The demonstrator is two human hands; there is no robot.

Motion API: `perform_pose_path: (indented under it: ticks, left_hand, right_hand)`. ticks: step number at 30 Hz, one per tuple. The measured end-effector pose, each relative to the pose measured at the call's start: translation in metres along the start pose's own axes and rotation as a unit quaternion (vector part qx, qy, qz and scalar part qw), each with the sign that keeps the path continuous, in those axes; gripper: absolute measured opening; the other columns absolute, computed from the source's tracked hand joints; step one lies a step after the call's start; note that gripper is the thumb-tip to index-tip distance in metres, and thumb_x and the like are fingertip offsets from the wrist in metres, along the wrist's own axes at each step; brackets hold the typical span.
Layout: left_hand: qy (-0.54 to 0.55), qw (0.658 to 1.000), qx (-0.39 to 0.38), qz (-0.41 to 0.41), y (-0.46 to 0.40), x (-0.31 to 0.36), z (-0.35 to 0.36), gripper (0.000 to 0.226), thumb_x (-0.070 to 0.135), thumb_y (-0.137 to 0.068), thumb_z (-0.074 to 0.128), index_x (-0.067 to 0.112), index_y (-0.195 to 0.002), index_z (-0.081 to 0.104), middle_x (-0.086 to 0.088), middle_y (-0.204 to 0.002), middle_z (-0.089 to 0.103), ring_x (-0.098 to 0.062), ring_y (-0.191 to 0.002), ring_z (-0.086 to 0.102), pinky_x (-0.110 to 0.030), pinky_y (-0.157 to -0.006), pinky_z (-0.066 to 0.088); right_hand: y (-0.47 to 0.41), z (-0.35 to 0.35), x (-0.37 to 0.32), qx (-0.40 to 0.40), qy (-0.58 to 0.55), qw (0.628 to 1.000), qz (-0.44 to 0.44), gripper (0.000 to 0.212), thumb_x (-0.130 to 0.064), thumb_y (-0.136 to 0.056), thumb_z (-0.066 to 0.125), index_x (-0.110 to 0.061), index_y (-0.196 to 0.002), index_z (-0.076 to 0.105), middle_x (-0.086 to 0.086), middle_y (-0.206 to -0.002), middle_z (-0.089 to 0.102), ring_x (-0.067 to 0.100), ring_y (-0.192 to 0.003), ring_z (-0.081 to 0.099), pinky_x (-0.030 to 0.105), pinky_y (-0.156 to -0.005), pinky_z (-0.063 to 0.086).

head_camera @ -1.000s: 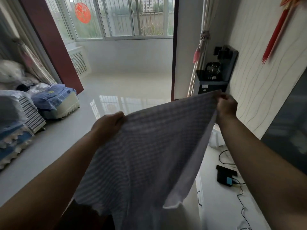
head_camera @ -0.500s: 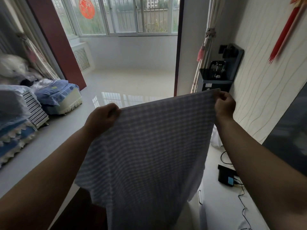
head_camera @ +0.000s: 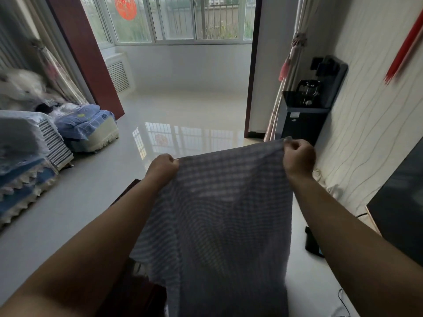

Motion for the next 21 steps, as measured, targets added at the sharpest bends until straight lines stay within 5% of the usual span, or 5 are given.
perform_pose_path:
  ticks: [5, 8, 11, 15, 21]
  left_hand:
    - [0.087, 0.995, -0.039, 0.028, 0.016, 0.059, 0.015, 0.023, 0.028, -0.089, 0.055, 0.01, -0.078, 0.062, -0.001, -0.07, 0.059, -0.016, -0.066, 0.054, -0.025, -0.052, 0.038]
    - [0.11, 0.983, -0.128, 0.07, 0.035, 0.091, 0.026, 0.024, 0.034, -0.087, 0.06, 0.012, -0.081, 0.067, -0.002, -0.073, 0.066, -0.013, -0.067, 0.062, -0.021, -0.052, 0.045]
    - [0.133, 0.966, -0.197, 0.106, 0.053, 0.105, 0.031, 0.037, 0.041, -0.095, 0.049, 0.009, -0.091, 0.068, -0.006, -0.083, 0.068, -0.017, -0.077, 0.065, -0.026, -0.067, 0.052]
    - [0.178, 0.958, -0.188, 0.126, 0.063, 0.109, 0.032, 0.043, 0.043, -0.099, 0.035, 0.006, -0.1, 0.058, -0.004, -0.088, 0.061, -0.02, -0.088, 0.06, -0.033, -0.079, 0.051]
    - [0.044, 0.966, -0.111, 0.229, 0.059, 0.062, 0.018, 0.027, 0.05, -0.09, 0.05, 0.025, -0.085, 0.045, 0.008, -0.074, 0.05, -0.007, -0.062, 0.046, -0.016, -0.054, 0.035]
  right_hand:
    - [0.128, 0.046, -0.081, -0.238, 0.034, 0.919, -0.311, 0.022, -0.036, -0.09, 0.05, -0.019, -0.088, 0.062, -0.001, -0.09, 0.059, 0.009, -0.073, 0.059, 0.026, -0.066, 0.052]
    - [0.134, 0.073, -0.081, -0.33, 0.078, 0.892, -0.299, 0.015, -0.021, -0.091, 0.058, -0.016, -0.098, 0.069, 0.011, -0.145, 0.04, 0.022, -0.126, 0.047, 0.035, -0.1, 0.042]
    - [0.123, 0.088, -0.073, -0.427, 0.097, 0.857, -0.272, 0.02, -0.013, -0.092, 0.055, -0.015, -0.108, 0.067, 0.008, -0.15, 0.033, 0.02, -0.135, 0.037, 0.03, -0.105, 0.035]
    - [0.119, 0.089, -0.071, -0.412, 0.13, 0.854, -0.292, 0.023, -0.017, -0.094, 0.049, -0.019, -0.108, 0.067, -0.002, -0.091, 0.054, 0.017, -0.083, 0.054, 0.028, -0.078, 0.048]
    - [0.096, 0.063, -0.071, -0.301, 0.138, 0.883, -0.332, 0.013, -0.014, -0.093, 0.053, -0.012, -0.094, 0.066, -0.001, -0.086, 0.058, 0.014, -0.075, 0.056, 0.033, -0.074, 0.052]
Point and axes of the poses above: each hand's wrist, its own y-axis away from the middle knuckle, its own z-axis out of the palm, x = y × z, the point moved 7 cm from there along -y, towards the middle knuckle
